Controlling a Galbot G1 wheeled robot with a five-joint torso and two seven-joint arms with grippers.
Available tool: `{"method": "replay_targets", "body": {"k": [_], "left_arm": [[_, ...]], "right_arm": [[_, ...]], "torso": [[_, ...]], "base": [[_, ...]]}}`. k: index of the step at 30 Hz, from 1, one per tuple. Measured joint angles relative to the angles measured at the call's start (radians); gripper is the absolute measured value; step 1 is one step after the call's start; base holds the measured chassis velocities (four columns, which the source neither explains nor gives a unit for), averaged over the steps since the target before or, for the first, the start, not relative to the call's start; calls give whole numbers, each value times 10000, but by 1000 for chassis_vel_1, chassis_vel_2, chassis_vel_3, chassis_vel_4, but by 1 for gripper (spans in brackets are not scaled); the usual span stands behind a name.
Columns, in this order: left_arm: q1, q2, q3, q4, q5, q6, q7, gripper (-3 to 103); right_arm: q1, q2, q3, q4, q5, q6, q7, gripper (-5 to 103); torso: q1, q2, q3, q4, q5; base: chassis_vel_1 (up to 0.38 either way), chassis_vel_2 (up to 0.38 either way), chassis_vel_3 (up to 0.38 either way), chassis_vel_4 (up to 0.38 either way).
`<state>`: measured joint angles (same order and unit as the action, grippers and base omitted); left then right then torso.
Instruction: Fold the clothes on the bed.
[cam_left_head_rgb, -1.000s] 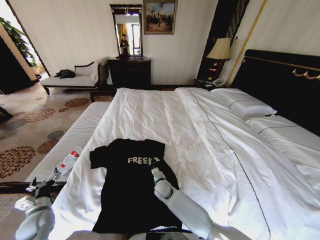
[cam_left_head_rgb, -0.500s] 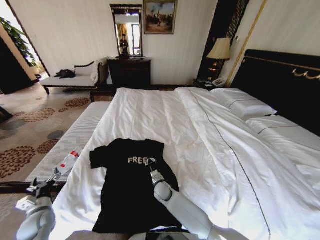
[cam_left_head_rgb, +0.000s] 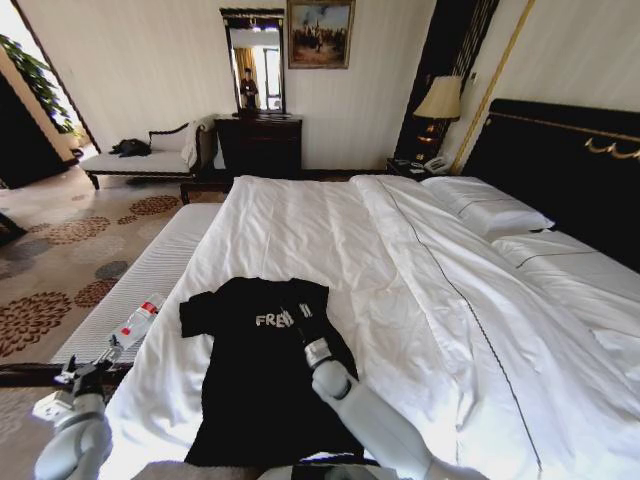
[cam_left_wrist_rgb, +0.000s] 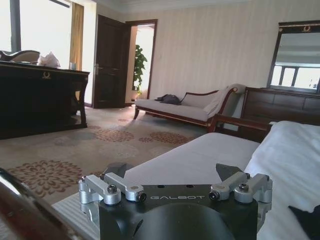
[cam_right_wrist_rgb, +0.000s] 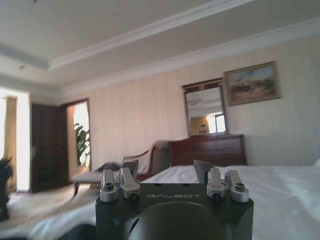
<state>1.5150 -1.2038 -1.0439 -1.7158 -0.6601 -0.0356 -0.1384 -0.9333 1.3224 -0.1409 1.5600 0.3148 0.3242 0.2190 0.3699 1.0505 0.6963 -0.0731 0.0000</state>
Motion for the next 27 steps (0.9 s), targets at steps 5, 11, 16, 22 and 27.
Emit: {"method": "replay_targets", "body": {"k": [5, 11, 16, 22, 27], "left_arm": [[-348, 431, 468, -482, -1498, 638, 279, 100], [-936, 600, 1186, -929, -3372, 1937, -193, 100], [-1474, 756, 1689, -564, -4132, 2457, -272, 100], [-1912, 802, 1804, -65, -5300, 2917, -511, 100], [-1908, 632, 1897, 256, -5306, 2964, -575, 100]], "right_arm": [[-358, -62, 1638, 1071, 677, -682, 477, 82], [-1078, 85, 3456, 1956, 779, -1432, 1000, 97], [-1870, 244, 4713, 2659, 1038, -1682, 1098, 100], [-2618, 367, 5246, 3085, 1257, -1759, 1094, 100], [-3003, 405, 5318, 3152, 1419, -1766, 1087, 100]], "torso": [[1, 0, 0, -2, 2], [1, 0, 0, -4, 4], [0, -1, 0, 0, 2], [1, 1, -2, -1, 2], [-2, 2, -2, -2, 0]], "base": [[0, 0, 0, 0], [0, 0, 0, 0], [0, 0, 0, 0], [0, 0, 0, 0], [0, 0, 0, 0]]}}
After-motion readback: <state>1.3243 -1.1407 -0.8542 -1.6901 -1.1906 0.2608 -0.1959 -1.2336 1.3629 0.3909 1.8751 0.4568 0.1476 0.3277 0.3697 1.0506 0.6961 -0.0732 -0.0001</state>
